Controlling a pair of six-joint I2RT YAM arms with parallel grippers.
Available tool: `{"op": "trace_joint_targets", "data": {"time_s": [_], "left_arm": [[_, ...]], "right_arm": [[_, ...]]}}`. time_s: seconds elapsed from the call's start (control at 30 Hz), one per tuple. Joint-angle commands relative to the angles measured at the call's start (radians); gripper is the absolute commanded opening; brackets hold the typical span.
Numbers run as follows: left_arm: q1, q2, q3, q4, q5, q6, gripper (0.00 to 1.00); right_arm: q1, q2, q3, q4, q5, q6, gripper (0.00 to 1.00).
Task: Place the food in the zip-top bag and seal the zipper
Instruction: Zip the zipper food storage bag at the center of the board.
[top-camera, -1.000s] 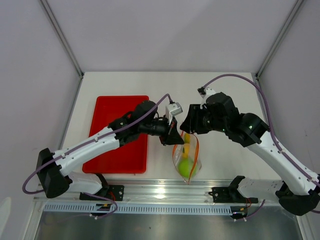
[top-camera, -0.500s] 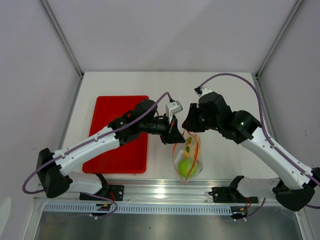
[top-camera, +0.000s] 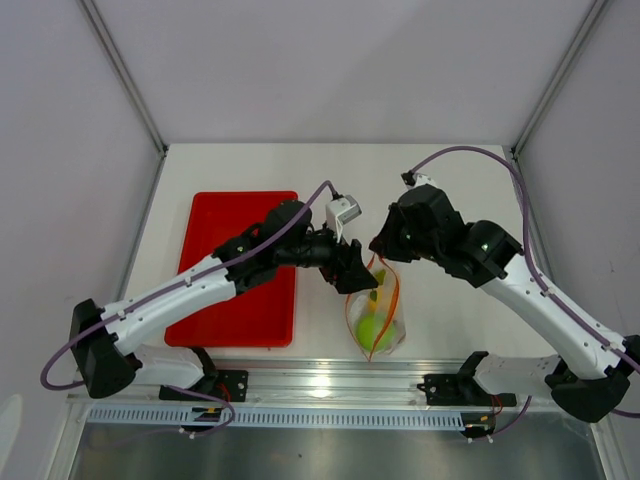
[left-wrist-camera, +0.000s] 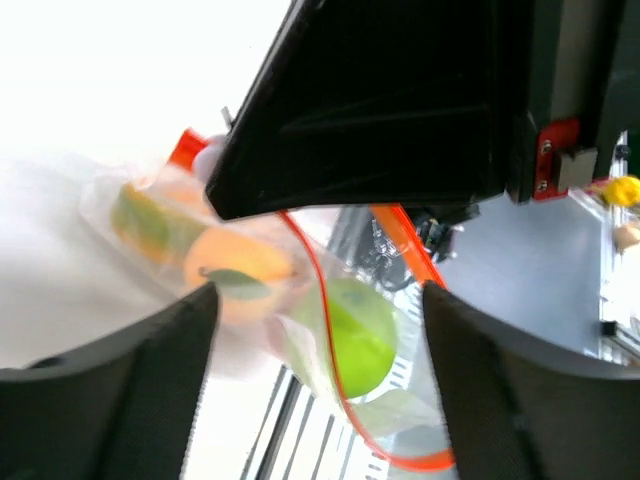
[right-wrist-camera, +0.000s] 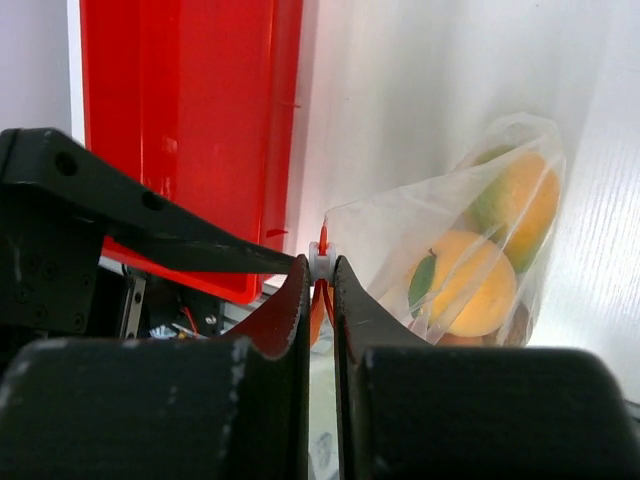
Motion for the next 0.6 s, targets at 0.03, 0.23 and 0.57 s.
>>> {"op": "trace_joint_targets", "data": {"time_s": [0.03, 0.23, 0.57], "left_arm": [[-0.048, -0.073, -0.001, 0.048, -0.124, -0.019, 0.93], [-0.177, -0.073, 0.039, 0.035, -0.422, -0.020, 0.99], [-0.349, -0.064, 0.073, 0.032, -0.819, 0.012, 1.00]], "right_arm": [[-0.003, -0.051, 0.028, -0.021, 0.091, 0.088, 0.00], [-0.003, -0.075, 0.021, -0.027, 0.145, 0.209, 0.00], [0.003, -0.046, 0.156, -0.177, 0.272, 0.307, 0.00]]}}
